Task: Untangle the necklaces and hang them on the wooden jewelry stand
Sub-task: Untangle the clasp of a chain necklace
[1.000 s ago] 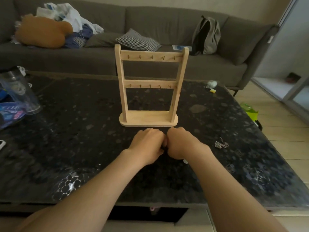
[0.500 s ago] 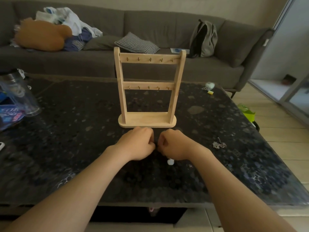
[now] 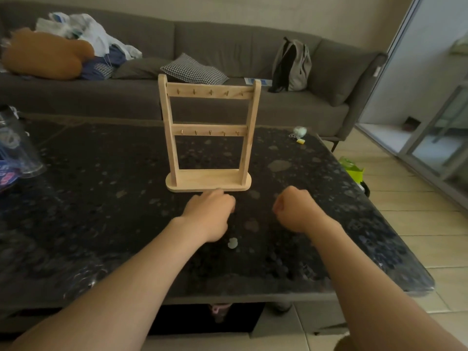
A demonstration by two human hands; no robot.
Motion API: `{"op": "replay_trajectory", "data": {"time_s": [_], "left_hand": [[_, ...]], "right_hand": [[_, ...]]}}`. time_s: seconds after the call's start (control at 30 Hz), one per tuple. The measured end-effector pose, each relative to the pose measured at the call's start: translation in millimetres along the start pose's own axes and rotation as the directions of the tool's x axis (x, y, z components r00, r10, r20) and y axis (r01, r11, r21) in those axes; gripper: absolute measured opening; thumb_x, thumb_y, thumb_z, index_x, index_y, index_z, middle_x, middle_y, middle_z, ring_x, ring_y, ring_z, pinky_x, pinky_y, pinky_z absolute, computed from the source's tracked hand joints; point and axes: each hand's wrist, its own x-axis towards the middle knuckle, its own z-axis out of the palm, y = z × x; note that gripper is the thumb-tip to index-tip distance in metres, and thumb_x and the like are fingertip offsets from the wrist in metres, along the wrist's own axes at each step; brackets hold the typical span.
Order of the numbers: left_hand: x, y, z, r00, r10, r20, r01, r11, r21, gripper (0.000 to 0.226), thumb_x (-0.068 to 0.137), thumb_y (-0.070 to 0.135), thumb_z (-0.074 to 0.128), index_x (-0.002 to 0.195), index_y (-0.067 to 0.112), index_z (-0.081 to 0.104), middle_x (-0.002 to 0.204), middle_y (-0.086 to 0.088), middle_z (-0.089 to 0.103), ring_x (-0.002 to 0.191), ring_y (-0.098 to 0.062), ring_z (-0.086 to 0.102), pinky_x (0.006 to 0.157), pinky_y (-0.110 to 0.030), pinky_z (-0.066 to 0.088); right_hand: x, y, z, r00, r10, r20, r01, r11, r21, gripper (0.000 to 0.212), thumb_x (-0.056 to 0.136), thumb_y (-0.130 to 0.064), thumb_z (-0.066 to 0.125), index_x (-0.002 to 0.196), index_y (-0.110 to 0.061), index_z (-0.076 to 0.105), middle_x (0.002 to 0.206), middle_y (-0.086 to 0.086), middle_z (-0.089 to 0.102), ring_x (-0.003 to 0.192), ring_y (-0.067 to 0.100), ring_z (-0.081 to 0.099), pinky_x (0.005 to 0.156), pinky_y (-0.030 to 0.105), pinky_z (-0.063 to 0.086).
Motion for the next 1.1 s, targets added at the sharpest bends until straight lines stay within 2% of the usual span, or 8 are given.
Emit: {"op": "replay_trajectory", "data": {"time_s": [0.13, 0.27, 0.37, 0.47, 0.63, 0.8, 0.9, 1.1], "left_hand": [[6.8, 17.4, 7.9, 0.988, 0.138, 0.065, -0.133, 0.989, -0.063, 0.051, 0.1, 0.004, 0.069, 0.145, 0.026, 0.06, 0.144, 0.0, 0.055, 0.135, -0.024, 0.054, 0.112, -0.044, 0.05], [14.8, 23.1, 14.3, 0.977, 0.179, 0.118, -0.168, 0.981, -0.096, 0.047, 0.102, 0.003, 0.064, 0.143, 0.027, 0.062, 0.143, 0.001, 0.055, 0.131, -0.022, 0.057, 0.108, -0.042, 0.054], [19.4, 24.7, 15.6, 0.978, 0.177, 0.114, -0.165, 0.98, -0.11, 0.044, 0.104, 0.003, 0.062, 0.14, 0.028, 0.063, 0.142, 0.002, 0.055, 0.127, -0.021, 0.059, 0.105, -0.041, 0.056], [22.9, 20.7, 16.8, 0.978, 0.176, 0.11, -0.164, 0.98, -0.113, 0.043, 0.103, 0.004, 0.062, 0.139, 0.029, 0.064, 0.142, 0.002, 0.057, 0.124, -0.02, 0.062, 0.102, -0.041, 0.059], [23.4, 6.1, 16.3, 0.985, 0.137, 0.104, -0.127, 0.987, -0.1, 0.044, 0.103, 0.006, 0.065, 0.138, 0.031, 0.064, 0.141, 0.002, 0.059, 0.122, -0.018, 0.064, 0.101, -0.04, 0.06], [17.7, -16.0, 14.0, 0.988, 0.095, 0.123, -0.085, 0.992, -0.089, 0.024, 0.105, 0.02, 0.066, 0.125, 0.031, 0.07, 0.13, 0.004, 0.063, 0.111, -0.013, 0.066, 0.096, -0.037, 0.061], [10.9, -22.1, 8.8, 0.984, 0.064, 0.166, -0.045, 0.993, -0.112, 0.012, 0.103, 0.035, 0.071, 0.114, 0.03, 0.072, 0.113, 0.007, 0.067, 0.099, -0.009, 0.067, 0.091, -0.035, 0.061], [11.9, -28.2, 8.7, 0.995, 0.026, 0.099, 0.002, 0.962, -0.274, 0.047, 0.096, 0.029, 0.08, 0.139, 0.031, 0.062, 0.126, 0.008, 0.065, 0.11, -0.01, 0.065, 0.101, -0.038, 0.059]], "right_hand": [[-1.2, 22.3, 3.1, 0.986, 0.162, -0.023, -0.164, 0.976, -0.143, 0.036, 0.103, -0.017, 0.062, 0.138, -0.017, 0.057, 0.15, 0.018, 0.039, 0.14, 0.048, 0.035, 0.115, 0.055, 0.038], [1.1, 27.2, 7.2, 0.971, 0.237, 0.031, -0.228, 0.959, -0.167, 0.039, 0.106, -0.012, 0.059, 0.143, -0.012, 0.048, 0.155, 0.021, 0.03, 0.141, 0.049, 0.033, 0.113, 0.053, 0.04], [6.0, 25.8, 7.7, 0.984, 0.18, -0.006, -0.179, 0.974, -0.139, 0.035, 0.104, -0.008, 0.061, 0.137, -0.008, 0.051, 0.147, 0.022, 0.041, 0.134, 0.045, 0.045, 0.105, 0.047, 0.047], [9.9, 21.9, 8.8, 0.995, 0.097, -0.04, -0.099, 0.993, -0.062, 0.023, 0.1, -0.004, 0.064, 0.123, -0.006, 0.059, 0.124, 0.016, 0.056, 0.105, 0.032, 0.061, 0.088, 0.04, 0.055], [18.1, 9.7, 13.0, 0.989, -0.113, 0.092, 0.105, 0.991, 0.08, 0.014, 0.1, -0.013, 0.072, 0.102, -0.026, 0.066, 0.109, -0.004, 0.063, 0.093, 0.009, 0.061, 0.076, 0.022, 0.052], [22.9, -5.1, 21.2, 0.945, -0.265, 0.194, 0.244, 0.962, 0.126, 0.013, 0.102, -0.019, 0.07, 0.103, -0.032, 0.071, 0.108, -0.009, 0.069, 0.098, 0.005, 0.065, 0.09, 0.025, 0.054], [26.4, -11.8, 24.4, 0.939, -0.279, 0.2, 0.249, 0.955, 0.164, 0.012, 0.105, -0.021, 0.066, 0.103, -0.029, 0.074, 0.101, -0.005, 0.074, 0.091, 0.008, 0.069, 0.086, 0.027, 0.056], [20.9, -19.7, 15.2, 0.931, -0.308, 0.195, 0.217, 0.899, 0.381, 0.018, 0.111, -0.022, 0.054, 0.109, -0.018, 0.071, 0.093, 0.001, 0.075, 0.077, 0.008, 0.069, 0.071, 0.022, 0.054]]}}
